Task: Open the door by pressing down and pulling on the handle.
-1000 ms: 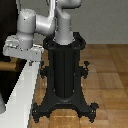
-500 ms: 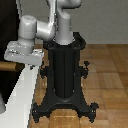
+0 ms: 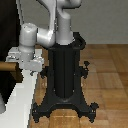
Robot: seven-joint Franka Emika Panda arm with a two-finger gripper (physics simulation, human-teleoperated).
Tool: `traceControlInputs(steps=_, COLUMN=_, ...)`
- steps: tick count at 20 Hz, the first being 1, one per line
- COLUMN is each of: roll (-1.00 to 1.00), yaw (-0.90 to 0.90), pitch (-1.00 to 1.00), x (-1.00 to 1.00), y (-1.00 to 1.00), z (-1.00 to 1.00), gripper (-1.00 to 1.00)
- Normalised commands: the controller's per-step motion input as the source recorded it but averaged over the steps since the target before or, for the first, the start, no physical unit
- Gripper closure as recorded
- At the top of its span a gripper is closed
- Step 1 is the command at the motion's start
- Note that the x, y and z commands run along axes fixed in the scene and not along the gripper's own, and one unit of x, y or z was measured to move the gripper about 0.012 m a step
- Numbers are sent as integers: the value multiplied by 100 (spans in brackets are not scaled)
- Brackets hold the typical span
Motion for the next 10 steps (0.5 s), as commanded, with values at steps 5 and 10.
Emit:
traceControlInputs(steps=5, roll=0, yaw=0, pitch=0, x=0, y=0, z=-20, gripper=-100)
traceControlInputs(steps=10, roll=0, yaw=0, pitch=0, x=0, y=20, z=-20, gripper=-100)
